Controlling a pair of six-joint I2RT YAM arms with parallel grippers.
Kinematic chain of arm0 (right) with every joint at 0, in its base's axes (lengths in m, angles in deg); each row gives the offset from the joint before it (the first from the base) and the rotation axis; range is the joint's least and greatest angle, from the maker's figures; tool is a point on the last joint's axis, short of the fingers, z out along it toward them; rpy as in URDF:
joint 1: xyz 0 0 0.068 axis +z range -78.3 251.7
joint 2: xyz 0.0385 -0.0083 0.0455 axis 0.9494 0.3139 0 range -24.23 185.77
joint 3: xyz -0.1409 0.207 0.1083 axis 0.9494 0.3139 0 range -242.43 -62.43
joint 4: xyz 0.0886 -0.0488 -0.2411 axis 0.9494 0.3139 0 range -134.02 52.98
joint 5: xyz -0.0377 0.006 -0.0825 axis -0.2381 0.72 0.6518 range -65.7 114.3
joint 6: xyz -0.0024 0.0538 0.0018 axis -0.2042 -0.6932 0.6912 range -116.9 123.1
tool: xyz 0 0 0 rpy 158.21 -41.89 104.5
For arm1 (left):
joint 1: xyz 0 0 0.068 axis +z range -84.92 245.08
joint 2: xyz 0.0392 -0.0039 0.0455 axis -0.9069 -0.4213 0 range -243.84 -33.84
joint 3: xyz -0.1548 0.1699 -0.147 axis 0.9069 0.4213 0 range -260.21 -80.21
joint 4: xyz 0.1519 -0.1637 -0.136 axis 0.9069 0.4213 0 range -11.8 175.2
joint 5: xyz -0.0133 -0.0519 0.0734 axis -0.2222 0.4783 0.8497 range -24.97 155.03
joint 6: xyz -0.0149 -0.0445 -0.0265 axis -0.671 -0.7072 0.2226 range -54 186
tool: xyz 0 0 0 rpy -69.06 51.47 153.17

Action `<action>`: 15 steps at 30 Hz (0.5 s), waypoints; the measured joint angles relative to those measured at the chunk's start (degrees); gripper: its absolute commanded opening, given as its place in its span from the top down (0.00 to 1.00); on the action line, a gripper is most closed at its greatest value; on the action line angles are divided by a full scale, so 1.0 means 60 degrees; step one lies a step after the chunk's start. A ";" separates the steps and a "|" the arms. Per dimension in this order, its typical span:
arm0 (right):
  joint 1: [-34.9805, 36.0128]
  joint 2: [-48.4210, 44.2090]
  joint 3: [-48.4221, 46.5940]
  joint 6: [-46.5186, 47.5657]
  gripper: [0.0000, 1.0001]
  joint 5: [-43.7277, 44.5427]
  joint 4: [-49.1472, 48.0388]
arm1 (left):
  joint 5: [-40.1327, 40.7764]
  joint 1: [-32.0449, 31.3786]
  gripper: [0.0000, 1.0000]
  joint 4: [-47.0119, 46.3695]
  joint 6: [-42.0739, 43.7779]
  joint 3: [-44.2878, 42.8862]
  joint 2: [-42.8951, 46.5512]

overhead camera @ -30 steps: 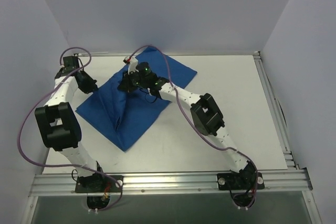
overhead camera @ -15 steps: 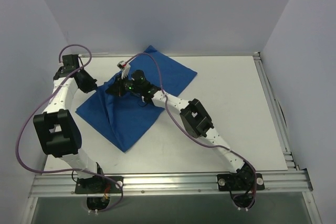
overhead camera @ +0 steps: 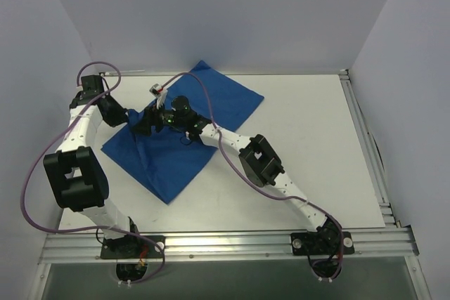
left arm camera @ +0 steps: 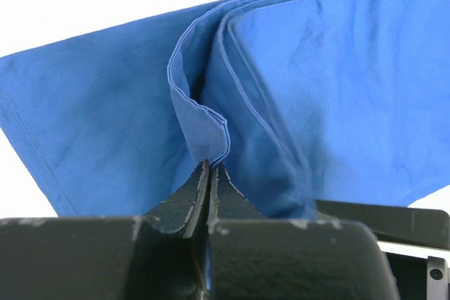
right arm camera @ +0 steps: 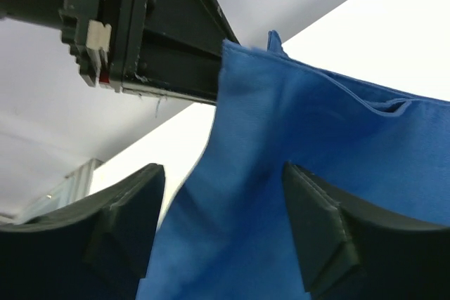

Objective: Open and lay out the surgical kit
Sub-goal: Open the surgical kit at the center of the board.

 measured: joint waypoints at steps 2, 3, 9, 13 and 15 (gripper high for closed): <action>0.0040 0.0000 0.0000 0.0182 0.29 -0.0029 0.0109 | -0.0004 0.0004 0.98 0.0000 0.0007 0.0000 0.0004; 0.0047 0.0000 0.0000 0.0262 0.24 -0.0025 0.0186 | -0.0011 0.0004 0.98 0.0004 0.0011 -0.0004 0.0004; 0.0149 0.0015 -0.0146 0.0980 0.18 0.0200 0.0994 | -0.0142 0.0004 0.98 0.0087 0.0040 -0.0011 0.0000; 0.0291 0.0051 -0.0426 0.1483 0.17 0.0554 0.1406 | -0.0222 0.0004 0.98 0.0153 0.0044 -0.0015 0.0004; 0.0375 0.0066 -0.0488 0.1628 0.09 0.0674 0.1479 | -0.0280 0.0004 0.98 0.0200 0.0073 -0.0029 0.0004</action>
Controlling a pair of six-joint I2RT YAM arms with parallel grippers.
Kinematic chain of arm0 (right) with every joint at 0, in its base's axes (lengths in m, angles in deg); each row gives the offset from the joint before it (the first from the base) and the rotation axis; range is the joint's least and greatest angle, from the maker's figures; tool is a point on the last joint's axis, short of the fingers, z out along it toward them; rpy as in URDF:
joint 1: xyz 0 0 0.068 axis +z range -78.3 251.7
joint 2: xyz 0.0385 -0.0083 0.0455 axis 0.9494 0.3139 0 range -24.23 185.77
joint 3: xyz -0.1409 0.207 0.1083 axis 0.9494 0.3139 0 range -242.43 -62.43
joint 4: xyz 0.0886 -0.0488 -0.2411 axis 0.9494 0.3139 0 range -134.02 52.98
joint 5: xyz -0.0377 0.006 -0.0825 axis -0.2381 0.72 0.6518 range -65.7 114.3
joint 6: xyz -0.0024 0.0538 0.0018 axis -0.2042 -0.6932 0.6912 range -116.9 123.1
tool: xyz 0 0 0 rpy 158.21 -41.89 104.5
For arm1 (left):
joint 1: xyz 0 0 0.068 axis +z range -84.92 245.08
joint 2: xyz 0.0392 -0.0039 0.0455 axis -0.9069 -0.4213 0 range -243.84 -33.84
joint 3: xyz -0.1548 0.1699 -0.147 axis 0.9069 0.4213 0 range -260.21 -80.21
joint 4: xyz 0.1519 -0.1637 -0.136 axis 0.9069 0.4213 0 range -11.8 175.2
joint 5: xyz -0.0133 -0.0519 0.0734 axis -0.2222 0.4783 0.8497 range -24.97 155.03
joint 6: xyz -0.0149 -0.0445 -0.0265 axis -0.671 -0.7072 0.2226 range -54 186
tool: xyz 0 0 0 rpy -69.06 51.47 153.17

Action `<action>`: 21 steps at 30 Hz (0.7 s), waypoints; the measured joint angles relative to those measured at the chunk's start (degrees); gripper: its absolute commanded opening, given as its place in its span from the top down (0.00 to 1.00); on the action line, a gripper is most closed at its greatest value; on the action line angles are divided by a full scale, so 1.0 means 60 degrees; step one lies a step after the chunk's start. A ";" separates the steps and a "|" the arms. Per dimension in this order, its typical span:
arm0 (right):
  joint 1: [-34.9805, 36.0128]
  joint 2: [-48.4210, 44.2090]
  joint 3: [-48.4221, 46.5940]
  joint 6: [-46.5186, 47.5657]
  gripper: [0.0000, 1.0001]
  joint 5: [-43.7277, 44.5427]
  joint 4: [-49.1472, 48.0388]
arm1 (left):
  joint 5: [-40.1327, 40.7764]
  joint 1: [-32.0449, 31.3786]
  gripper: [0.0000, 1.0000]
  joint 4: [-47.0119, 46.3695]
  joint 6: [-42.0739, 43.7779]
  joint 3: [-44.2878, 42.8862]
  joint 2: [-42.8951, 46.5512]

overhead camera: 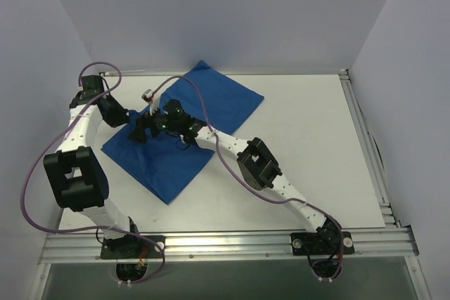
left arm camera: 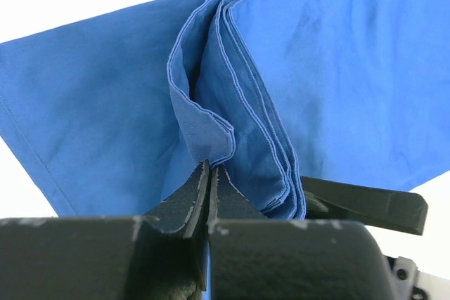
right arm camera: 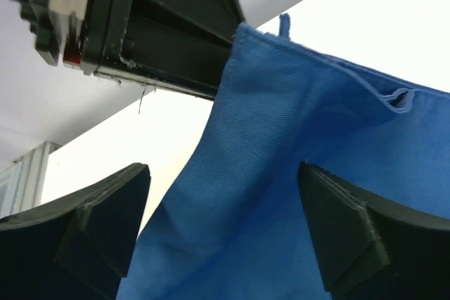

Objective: Open and lay out the surgical kit
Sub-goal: Open the surgical kit at the center of the board.

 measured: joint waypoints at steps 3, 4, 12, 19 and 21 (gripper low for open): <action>0.0117 0.0095 -0.0160 0.0229 0.09 0.0164 0.0186 | -0.0124 0.0011 0.98 0.0124 0.0142 -0.0102 -0.0004; 0.0117 0.0146 -0.0229 0.0299 0.09 0.0193 0.0288 | -0.0182 0.0022 0.98 0.0186 0.0204 -0.0168 0.0000; 0.0204 0.0248 -0.0372 0.0732 0.23 0.0652 0.0710 | -0.0750 0.0131 0.98 0.0444 0.0645 -0.0455 0.0000; 0.0233 0.0510 -0.0991 0.0878 0.34 0.1453 0.0812 | -0.1395 0.0164 0.98 0.0470 0.0641 -0.0455 -0.0004; 0.0237 0.0699 -0.1351 0.0856 0.34 0.1588 0.0860 | -0.1574 0.0168 0.98 0.0466 0.0641 -0.0455 -0.0004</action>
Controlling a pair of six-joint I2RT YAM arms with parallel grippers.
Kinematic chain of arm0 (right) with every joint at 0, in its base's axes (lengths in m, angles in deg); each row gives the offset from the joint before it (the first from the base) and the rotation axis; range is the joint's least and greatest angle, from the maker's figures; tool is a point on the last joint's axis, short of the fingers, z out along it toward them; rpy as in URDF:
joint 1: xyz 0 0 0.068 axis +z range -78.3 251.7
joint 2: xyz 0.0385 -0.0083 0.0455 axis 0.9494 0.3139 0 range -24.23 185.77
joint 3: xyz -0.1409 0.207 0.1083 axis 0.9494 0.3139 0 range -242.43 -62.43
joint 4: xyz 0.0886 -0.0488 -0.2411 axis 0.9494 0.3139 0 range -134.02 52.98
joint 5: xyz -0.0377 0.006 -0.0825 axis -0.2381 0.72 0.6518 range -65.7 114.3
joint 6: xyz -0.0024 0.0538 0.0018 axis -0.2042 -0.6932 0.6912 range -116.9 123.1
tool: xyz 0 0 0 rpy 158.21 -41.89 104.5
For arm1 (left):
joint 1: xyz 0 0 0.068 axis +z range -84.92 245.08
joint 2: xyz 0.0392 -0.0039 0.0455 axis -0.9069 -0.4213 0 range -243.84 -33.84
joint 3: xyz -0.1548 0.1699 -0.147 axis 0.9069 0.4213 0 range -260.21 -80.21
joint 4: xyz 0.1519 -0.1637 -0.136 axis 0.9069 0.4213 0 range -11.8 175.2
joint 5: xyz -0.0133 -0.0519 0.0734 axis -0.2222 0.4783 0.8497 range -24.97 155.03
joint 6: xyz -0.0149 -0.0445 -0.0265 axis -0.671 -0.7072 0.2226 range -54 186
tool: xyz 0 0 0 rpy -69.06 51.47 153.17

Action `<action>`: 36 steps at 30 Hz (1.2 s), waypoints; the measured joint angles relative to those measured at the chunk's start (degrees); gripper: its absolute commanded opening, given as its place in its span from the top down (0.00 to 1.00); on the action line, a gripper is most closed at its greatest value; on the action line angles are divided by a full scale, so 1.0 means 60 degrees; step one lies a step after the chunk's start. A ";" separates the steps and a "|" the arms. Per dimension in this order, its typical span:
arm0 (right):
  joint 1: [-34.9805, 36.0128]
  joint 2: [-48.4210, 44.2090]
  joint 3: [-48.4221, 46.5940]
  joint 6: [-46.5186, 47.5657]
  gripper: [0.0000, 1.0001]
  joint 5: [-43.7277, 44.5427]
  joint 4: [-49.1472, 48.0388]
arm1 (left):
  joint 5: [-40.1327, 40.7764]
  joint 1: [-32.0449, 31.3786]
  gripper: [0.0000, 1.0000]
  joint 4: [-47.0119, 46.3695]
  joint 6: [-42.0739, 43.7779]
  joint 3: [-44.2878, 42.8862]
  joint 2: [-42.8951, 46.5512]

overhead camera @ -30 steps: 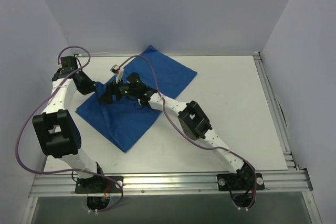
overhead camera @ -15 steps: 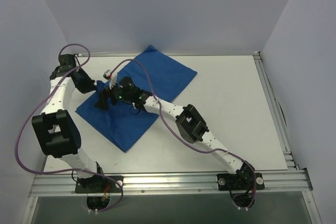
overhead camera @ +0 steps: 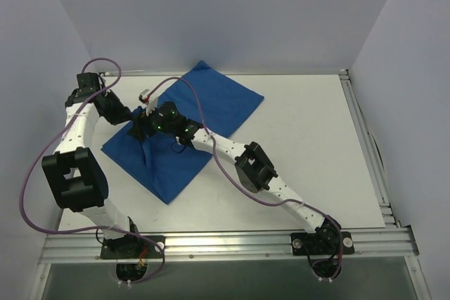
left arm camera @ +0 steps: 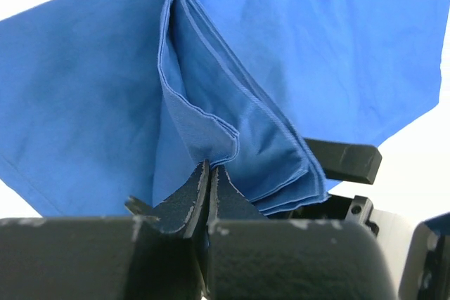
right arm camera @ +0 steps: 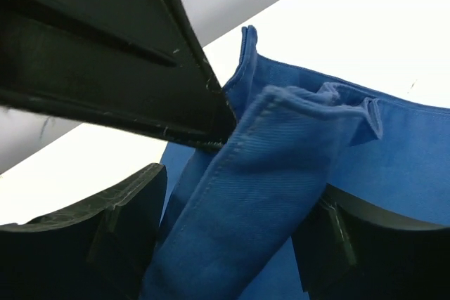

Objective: Open and lay out the surgical kit
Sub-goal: Open the surgical kit at the center of the board.

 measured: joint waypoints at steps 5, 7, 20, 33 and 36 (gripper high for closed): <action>0.0044 0.0219 -0.0226 -0.0007 0.47 0.0270 0.0000 | -0.0306 0.0004 0.98 0.0004 0.0000 0.0000 0.0000; 0.0051 0.0280 -0.0259 -0.0036 0.58 0.0368 -0.0011 | -0.0397 0.0004 0.98 0.0004 -0.0004 0.0000 0.0000; 0.0076 0.0328 -0.0233 -0.0331 1.00 0.0787 -0.0149 | -0.0681 0.0142 0.64 -0.0007 -0.0015 0.0000 0.0000; -0.0036 0.0073 0.1381 -0.1100 1.00 0.1253 -0.0900 | -0.0426 0.1632 0.98 -0.0616 -0.0860 0.1421 0.1421; -0.0058 -0.0117 0.1617 -0.1239 1.00 0.1311 -0.0914 | -0.0597 0.1679 0.98 -0.0940 -0.1122 0.1526 0.0936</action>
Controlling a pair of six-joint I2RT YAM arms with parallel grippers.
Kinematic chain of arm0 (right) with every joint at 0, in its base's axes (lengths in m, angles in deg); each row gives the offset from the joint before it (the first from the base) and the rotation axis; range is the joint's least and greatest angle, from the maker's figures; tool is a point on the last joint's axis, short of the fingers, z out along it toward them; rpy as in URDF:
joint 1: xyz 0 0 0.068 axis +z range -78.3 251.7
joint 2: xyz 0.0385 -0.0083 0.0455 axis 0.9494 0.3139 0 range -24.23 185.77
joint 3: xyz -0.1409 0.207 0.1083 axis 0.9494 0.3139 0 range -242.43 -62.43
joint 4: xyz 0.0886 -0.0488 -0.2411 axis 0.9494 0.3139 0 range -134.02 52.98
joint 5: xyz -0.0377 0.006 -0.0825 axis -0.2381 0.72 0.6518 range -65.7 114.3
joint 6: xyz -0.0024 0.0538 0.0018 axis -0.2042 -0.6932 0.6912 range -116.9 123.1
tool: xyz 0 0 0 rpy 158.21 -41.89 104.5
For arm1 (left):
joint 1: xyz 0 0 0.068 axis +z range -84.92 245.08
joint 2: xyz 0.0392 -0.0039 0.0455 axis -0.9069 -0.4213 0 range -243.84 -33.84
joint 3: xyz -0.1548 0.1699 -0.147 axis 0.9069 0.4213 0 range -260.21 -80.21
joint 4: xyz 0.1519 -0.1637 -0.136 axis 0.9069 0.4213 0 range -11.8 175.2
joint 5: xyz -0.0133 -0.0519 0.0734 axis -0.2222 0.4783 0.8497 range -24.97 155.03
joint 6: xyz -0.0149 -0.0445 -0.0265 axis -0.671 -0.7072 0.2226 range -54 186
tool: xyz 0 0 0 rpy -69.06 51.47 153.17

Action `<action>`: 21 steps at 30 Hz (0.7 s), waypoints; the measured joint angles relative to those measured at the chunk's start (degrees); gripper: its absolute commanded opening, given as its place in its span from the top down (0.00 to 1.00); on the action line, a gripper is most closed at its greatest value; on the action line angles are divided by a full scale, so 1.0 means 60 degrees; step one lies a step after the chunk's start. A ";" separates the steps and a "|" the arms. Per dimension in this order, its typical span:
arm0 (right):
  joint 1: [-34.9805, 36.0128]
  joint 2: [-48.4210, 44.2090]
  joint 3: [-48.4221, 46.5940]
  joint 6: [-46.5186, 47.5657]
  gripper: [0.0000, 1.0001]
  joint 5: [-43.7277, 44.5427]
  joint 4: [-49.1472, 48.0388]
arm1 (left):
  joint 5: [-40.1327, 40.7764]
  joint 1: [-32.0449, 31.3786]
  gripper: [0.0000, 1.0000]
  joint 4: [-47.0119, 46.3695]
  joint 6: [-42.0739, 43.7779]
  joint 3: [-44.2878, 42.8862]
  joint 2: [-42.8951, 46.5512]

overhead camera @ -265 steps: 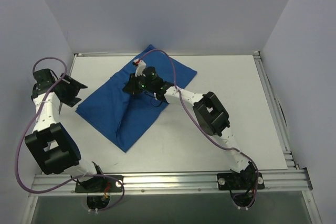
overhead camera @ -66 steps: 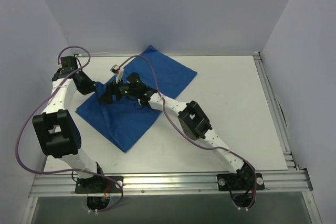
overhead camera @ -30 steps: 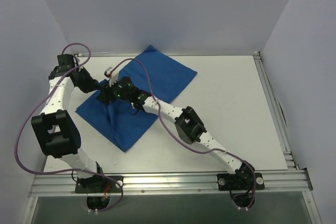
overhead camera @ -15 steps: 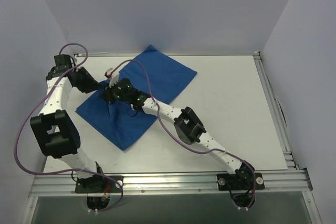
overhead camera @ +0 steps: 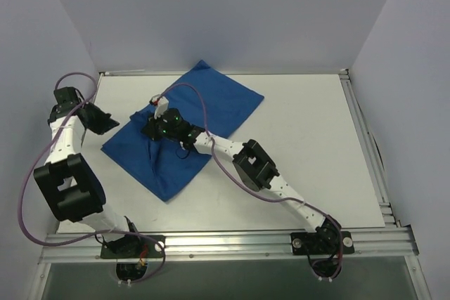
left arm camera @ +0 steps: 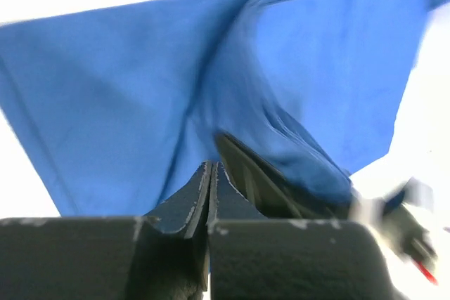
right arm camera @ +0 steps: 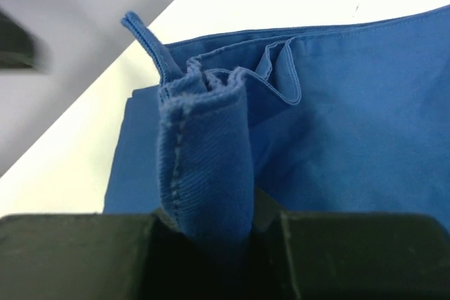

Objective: Open and lay out the surgical kit
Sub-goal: Open the surgical kit at the center of the board.

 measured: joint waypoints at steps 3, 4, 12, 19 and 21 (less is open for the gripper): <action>-0.0004 -0.0590 0.0648 -0.0036 1.00 0.0102 0.0018 | -0.0262 -0.0004 0.98 -0.0131 -0.0142 -0.0109 -0.1224; -0.0004 -0.0798 0.0849 -0.0036 1.00 0.0149 0.0022 | -0.0302 -0.0004 0.98 -0.0073 -0.0149 -0.0182 -0.1679; -0.0004 -0.2306 0.2051 0.0007 1.00 0.0455 -0.0015 | -0.0011 -0.0011 0.98 0.0229 -0.0197 -0.0488 -0.3381; -0.0004 -0.3027 0.3180 0.0171 1.00 0.0940 -0.0109 | 0.0361 -0.0011 0.98 0.0160 -0.0208 -0.0470 -0.3592; -0.0004 -0.3217 0.3508 0.0222 1.00 0.1096 -0.0095 | 0.0426 -0.0011 0.98 0.0160 -0.0208 -0.0419 -0.3650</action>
